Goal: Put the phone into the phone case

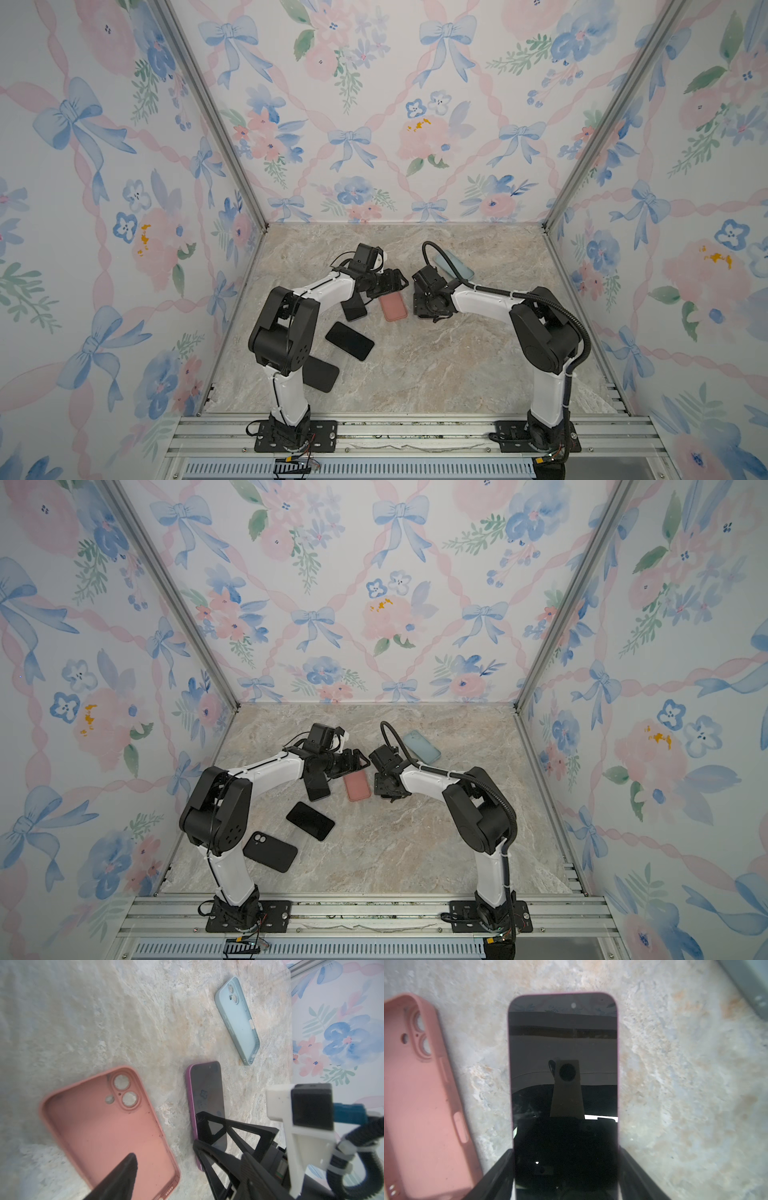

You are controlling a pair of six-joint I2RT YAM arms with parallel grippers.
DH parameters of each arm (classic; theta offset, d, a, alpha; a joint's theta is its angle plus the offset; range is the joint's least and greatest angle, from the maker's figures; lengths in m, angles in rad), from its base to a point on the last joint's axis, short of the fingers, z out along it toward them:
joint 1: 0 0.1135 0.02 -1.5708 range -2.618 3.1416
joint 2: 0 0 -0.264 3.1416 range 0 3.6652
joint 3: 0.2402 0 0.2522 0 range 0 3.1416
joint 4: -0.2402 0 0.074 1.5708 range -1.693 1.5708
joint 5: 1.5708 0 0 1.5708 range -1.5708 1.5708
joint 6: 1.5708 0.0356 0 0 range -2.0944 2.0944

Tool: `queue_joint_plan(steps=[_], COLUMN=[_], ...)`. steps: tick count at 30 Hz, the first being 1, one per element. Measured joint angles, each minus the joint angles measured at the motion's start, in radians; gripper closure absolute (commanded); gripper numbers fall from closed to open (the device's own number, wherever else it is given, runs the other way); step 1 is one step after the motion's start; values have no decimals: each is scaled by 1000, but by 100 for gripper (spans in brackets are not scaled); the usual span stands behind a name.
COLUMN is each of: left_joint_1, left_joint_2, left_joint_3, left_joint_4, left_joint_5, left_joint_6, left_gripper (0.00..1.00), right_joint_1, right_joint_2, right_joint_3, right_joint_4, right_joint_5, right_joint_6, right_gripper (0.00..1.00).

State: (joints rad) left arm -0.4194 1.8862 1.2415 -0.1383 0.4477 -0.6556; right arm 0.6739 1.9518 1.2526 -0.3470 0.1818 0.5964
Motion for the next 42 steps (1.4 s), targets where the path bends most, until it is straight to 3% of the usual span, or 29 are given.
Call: queue_joint_plan(steps=[9,17,26,42], left_joint_1=[-7,-14,-27,-37], left_joint_2=[165,257,303,341], left_joint_3=[151,169,177,149], left_joint_4=[3,45,153,283], left_joint_5=[98,168,228,282], left_joint_6=[-4,-56,-115,-176], left_gripper=[29,40,51,79], right_joint_1=[-43,-66,-79,-86], right_joint_2=[-68,-99,-116,-129], right_joint_3=[-114,-171,-204,-227], right_joint_4=[130,199,241,267], right_joint_5=[-107,-164,-195,-209], right_joint_6=[-58,-75,-82,-85], right_gripper=[36,37,38,38])
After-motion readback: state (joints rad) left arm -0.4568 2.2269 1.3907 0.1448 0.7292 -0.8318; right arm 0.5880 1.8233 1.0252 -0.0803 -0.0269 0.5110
